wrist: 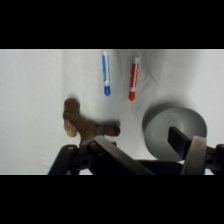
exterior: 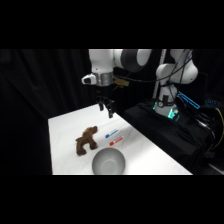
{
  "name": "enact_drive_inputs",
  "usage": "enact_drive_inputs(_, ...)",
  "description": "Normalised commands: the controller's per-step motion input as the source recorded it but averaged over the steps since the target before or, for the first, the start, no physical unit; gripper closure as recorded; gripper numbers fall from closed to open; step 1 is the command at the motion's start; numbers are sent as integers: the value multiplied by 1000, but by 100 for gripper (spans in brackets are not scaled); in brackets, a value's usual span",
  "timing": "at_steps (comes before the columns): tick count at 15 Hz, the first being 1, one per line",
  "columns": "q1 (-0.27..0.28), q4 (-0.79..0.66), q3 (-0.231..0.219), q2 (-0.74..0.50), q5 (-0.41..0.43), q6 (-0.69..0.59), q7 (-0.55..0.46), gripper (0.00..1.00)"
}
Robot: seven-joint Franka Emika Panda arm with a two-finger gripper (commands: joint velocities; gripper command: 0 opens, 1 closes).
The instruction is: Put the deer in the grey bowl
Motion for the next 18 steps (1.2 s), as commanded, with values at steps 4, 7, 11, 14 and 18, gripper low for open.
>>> enact_drive_inputs(4,-33,160,2,120,33,-28,-42,0)
enact_drive_inputs(7,-65,475,-25,311,17,-55,-100,0)
enact_drive_inputs(11,-89,608,-29,401,11,-57,-185,0)
enact_drive_inputs(14,-92,581,12,412,84,-69,-259,0)
enact_drive_inputs(18,-107,534,64,474,162,-29,-270,0)
